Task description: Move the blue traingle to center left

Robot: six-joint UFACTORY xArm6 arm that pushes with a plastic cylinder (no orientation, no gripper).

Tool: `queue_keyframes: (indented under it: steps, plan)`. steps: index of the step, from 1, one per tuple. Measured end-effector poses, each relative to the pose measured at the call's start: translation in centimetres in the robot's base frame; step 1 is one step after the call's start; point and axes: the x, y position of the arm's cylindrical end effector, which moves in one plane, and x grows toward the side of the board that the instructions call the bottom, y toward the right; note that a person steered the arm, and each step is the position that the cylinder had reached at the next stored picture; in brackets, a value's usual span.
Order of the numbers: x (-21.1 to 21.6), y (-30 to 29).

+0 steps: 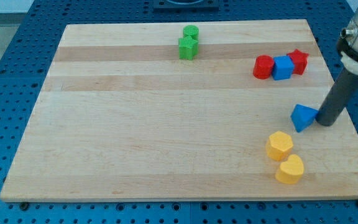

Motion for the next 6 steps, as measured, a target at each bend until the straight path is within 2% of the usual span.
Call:
queue_keyframes:
  steps: [3,6]
  plan:
    - [0.3,-1.6]
    - [-5.5,-9.9]
